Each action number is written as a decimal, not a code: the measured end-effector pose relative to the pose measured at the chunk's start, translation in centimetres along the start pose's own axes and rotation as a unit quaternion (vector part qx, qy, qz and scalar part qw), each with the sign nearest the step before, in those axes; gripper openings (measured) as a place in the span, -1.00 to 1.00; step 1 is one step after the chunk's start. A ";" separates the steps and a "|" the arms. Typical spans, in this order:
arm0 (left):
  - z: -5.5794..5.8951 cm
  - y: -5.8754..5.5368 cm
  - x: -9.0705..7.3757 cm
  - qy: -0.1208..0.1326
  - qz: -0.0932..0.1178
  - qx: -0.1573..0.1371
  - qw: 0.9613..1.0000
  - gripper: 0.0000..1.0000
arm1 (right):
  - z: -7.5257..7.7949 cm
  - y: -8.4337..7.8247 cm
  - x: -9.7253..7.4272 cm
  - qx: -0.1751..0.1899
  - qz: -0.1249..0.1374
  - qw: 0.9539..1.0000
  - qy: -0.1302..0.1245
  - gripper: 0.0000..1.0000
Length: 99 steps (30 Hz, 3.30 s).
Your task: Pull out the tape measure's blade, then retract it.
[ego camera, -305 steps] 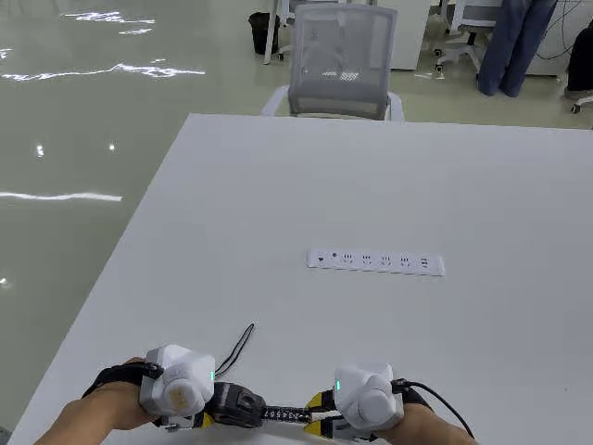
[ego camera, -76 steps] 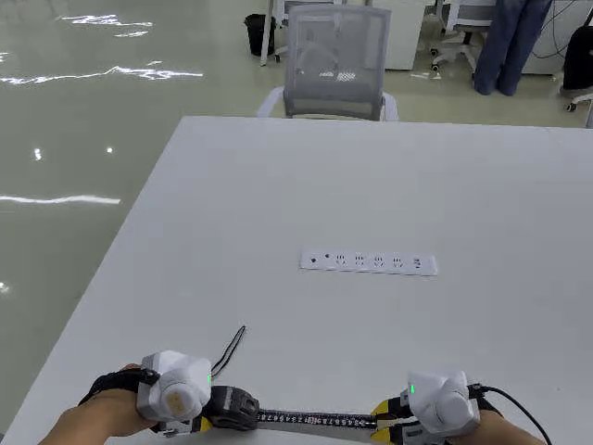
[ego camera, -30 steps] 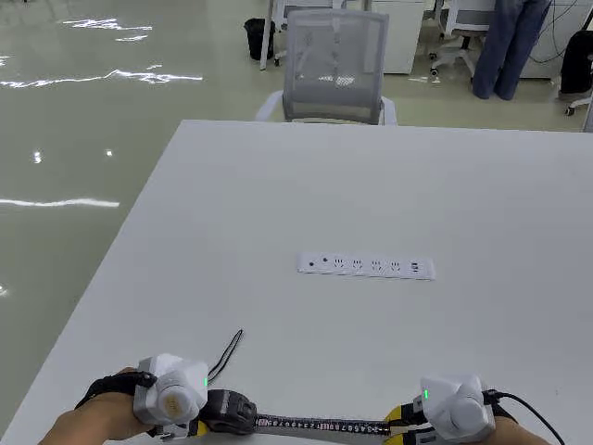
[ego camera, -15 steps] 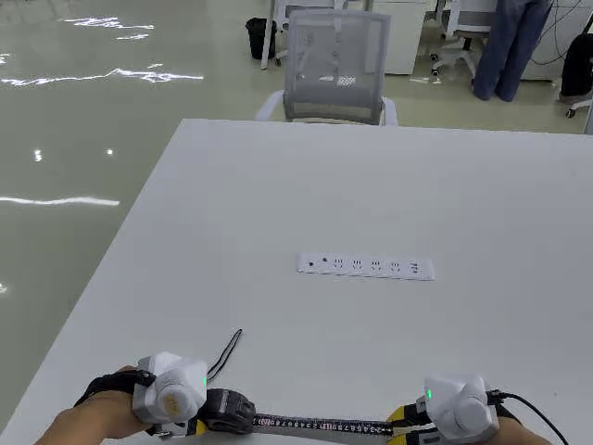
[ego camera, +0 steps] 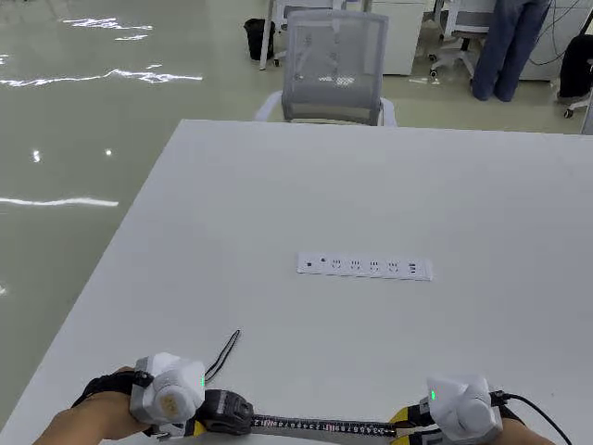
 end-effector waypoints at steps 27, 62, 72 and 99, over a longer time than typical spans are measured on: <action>-0.1 0.1 0.1 -0.001 -0.003 -0.002 1.000 -0.49 | -0.1 -0.7 -0.7 0.004 -0.014 1.000 -0.004 -0.77; -0.1 0.3 0.3 -0.003 -0.017 -0.005 1.000 -0.47 | 0.5 -0.4 -0.3 0.035 -0.048 0.998 -0.021 -0.54; 0.2 0.4 0.8 0.003 -0.029 0.011 1.000 -0.42 | -0.3 -0.4 -0.9 0.069 -0.034 0.996 -0.042 -0.25; 4.8 -2.1 -4.0 0.043 0.014 -0.169 0.985 0.31 | -7.1 -0.3 -3.5 0.137 0.021 0.983 -0.120 0.31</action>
Point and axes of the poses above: the centre of the closed fingertips' face, and the gripper's own axes: x roughly forward along the fingers, z roughly to its right, y roughly out of its top, the point moved 10 cm from there along -x, roughly backward along the fingers, and after that the axes turned 15 degrees about y, right-handed, at the moved point
